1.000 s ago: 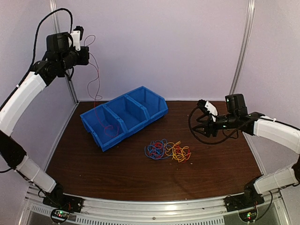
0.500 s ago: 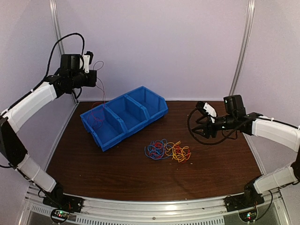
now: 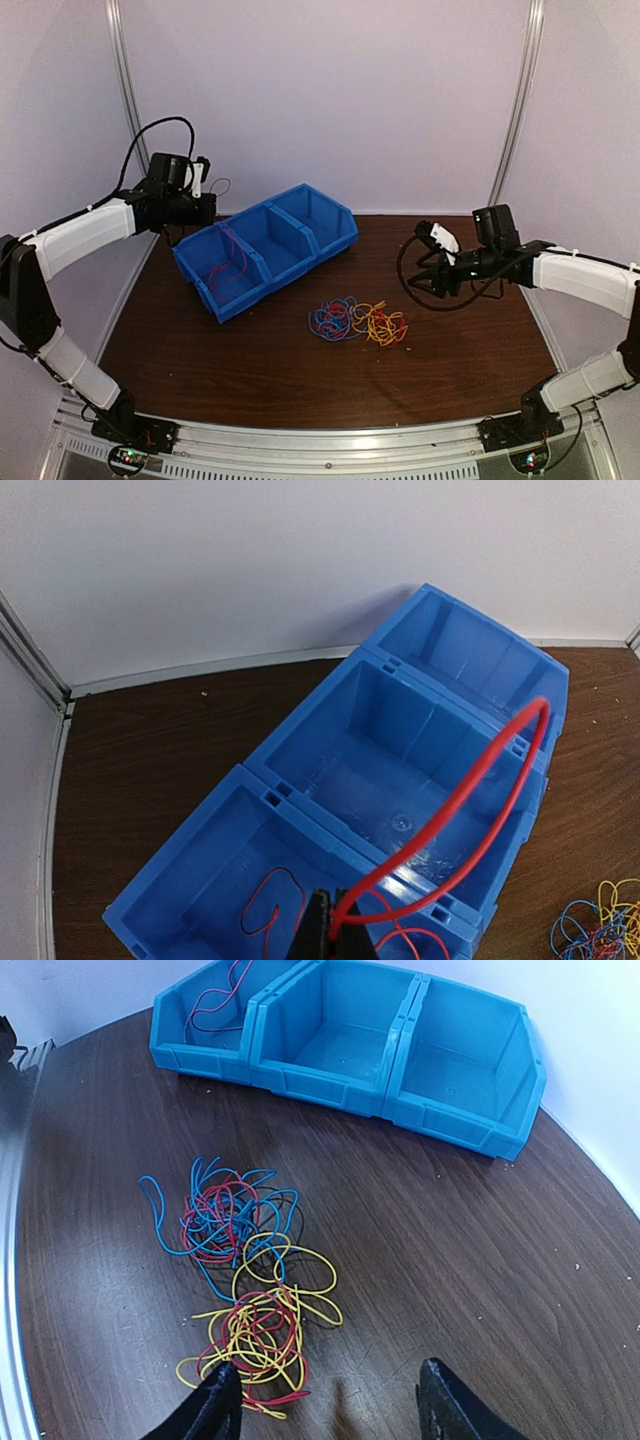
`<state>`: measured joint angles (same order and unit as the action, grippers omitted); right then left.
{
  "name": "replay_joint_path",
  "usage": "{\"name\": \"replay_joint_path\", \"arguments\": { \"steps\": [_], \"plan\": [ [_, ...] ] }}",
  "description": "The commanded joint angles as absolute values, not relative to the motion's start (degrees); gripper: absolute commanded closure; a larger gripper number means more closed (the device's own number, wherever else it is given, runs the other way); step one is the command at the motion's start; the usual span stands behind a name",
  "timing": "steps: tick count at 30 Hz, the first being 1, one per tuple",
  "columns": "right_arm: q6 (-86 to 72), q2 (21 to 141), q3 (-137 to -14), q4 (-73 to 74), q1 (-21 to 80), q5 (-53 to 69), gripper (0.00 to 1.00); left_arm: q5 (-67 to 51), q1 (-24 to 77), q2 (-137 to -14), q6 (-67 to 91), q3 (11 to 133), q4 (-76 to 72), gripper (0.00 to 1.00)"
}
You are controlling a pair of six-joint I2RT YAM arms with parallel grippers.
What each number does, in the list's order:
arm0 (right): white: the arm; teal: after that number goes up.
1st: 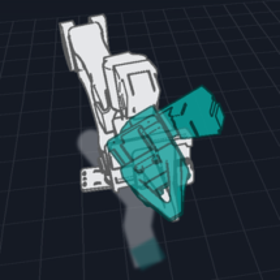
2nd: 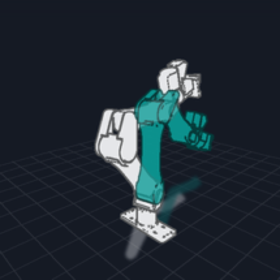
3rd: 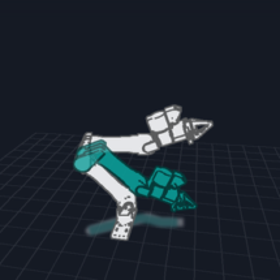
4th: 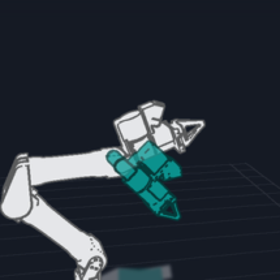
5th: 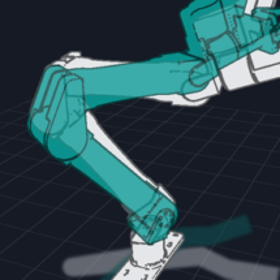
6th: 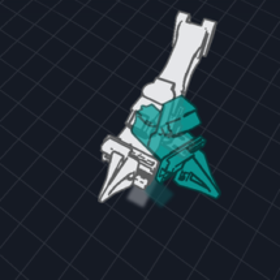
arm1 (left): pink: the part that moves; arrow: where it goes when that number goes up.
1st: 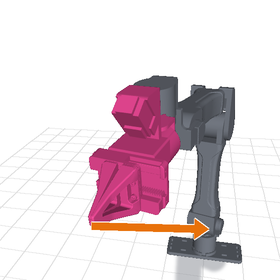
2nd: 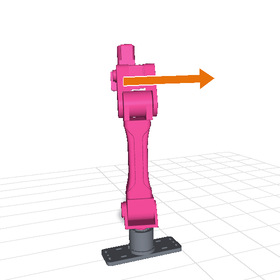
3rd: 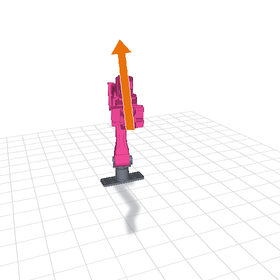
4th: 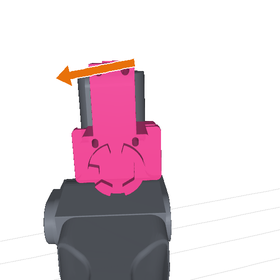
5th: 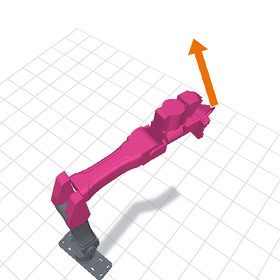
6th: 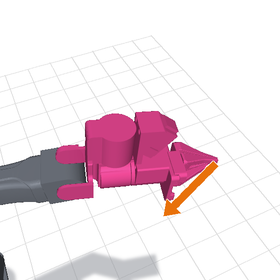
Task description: Untangle the cables
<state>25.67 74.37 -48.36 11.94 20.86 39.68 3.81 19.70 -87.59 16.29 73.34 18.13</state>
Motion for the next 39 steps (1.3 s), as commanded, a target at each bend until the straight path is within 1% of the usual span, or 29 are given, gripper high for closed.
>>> {"name": "replay_joint_path", "arguments": {
  "steps": [1, 5, 13, 19, 24, 27, 32, 35, 39],
  "plan": [
    [26.61, 75.03, -48.07, 12.07, 20.65, 38.76, 0.4, 5.63, 19.51, -88.42, 18.37, 71.92, 18.3, 1.0],
    [26.86, 75.06, -48.08, 12.21, 20.64, 38.86, 0.4, 6.24, 19.49, -89.68, 18.3, 68.94, 18.69, 1.0],
    [27.16, 75.5, -48.25, 12.5, 20.65, 39.29, 0.4, 5.59, 19.51, -95.66, 18.02, 69.99, 22.07, 1.0],
    [27.4, 75.26, -48.17, 12.91, 20.61, 39.38, 0.4, 5.77, 19.51, -100.39, 17.95, 73.19, 26.33, 1.0],
    [27.51, 75.02, -48.16, 13.01, 20.66, 39.33, 0.4, 3.68, 19.51, -100.68, 17.74, 73.2, 28.32, 1.0],
    [27.6, 75.25, -48.23, 13.01, 20.68, 39.46, 0.39, 3.0, 19.51, -99.45, 17.58, 73.21, 28.94, 0.78],
    [27.69, 75.76, -48.43, 13.26, 20.74, 39.73, 0.39, 2.22, 19.53, -94.93, 17.31, 74.04, 29.74, 0.56],
    [27.77, 75.92, -48.42, 13.24, 20.74, 39.66, 0.39, 1.2, 19.53, -91.85, 16.84, 75.01, 30.19, 0.49],
    [27.77, 76.09, -48.43, 13.25, 20.73, 39.43, 0.39, -2.4, 19.72, -88.23, 15.2, 77.77, 30.21, 0.45]
  ]
}}
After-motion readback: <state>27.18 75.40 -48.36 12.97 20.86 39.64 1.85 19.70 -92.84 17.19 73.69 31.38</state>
